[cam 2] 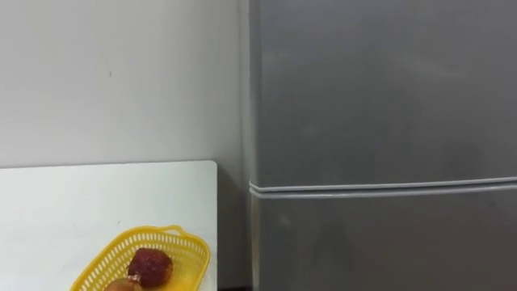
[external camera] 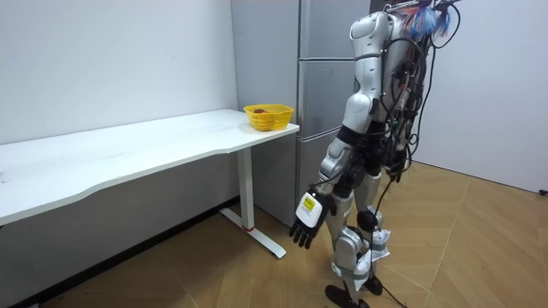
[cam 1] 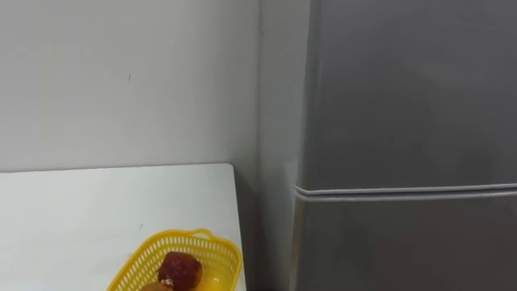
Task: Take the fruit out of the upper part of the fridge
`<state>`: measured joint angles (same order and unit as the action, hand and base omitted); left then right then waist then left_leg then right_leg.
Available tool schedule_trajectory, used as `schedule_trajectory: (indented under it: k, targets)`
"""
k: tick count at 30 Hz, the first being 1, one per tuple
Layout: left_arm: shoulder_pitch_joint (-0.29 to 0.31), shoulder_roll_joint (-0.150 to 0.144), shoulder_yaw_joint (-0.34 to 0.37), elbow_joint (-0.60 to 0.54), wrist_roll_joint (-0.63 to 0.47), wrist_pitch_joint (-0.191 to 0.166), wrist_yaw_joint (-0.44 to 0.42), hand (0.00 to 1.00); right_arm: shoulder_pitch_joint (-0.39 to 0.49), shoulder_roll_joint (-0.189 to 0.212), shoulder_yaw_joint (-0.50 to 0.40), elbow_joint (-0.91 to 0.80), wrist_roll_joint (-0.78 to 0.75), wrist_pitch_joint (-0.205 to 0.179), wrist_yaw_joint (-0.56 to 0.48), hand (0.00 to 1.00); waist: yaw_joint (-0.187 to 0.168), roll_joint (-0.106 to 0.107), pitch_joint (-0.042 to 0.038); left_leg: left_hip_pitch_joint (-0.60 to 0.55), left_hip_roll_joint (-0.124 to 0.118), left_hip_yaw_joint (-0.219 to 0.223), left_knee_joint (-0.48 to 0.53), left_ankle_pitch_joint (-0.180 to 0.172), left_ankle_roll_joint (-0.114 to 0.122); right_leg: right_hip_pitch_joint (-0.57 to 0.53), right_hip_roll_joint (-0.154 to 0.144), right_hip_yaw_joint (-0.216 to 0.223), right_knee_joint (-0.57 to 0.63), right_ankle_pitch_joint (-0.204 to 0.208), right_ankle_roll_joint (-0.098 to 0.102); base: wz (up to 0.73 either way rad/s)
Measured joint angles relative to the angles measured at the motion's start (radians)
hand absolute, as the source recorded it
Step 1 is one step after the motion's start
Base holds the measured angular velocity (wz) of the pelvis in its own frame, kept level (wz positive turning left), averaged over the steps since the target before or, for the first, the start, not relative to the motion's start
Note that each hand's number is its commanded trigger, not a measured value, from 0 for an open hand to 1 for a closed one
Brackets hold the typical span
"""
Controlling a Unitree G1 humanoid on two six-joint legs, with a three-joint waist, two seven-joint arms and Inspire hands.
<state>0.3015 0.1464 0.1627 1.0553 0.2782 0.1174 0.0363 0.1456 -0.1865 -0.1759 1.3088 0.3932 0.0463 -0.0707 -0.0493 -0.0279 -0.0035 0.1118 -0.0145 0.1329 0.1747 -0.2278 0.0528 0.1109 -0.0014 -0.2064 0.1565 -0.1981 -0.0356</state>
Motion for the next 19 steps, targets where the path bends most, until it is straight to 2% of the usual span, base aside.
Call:
schedule_trajectory:
  k: [4,11,19]
  targets:
    - [-0.016,-0.007,-0.006,0.03,0.0,0.019,-0.003,0.0,-0.004,0.0,0.029,0.045,-0.053,0.004,0.033,0.0,-0.001,0.003,0.002,0.007,0.0,-0.006,-0.004,0.0,0.0,0.009,0.0,-0.009,-0.005,0.0,0.0,0.05]
    - [-0.041,-0.008,-0.028,0.049,0.0,0.035,-0.002,0.0,-0.006,0.0,0.097,0.054,-0.284,0.053,0.074,0.0,0.003,0.006,0.0038,0.009,0.0,-0.006,-0.005,0.0,0.0,0.009,0.0,-0.006,-0.003,0.0,0.0,0.0]
    - [-0.051,-0.008,-0.049,0.065,0.0,0.048,-0.008,0.0,-0.005,0.001,0.15,0.053,-0.399,0.096,0.109,0.0,0.003,0.014,0.0083,0.017,0.0,-0.002,-0.008,-0.001,-0.001,0.011,0.002,0.003,-0.001,-0.001,-0.001,-0.02]
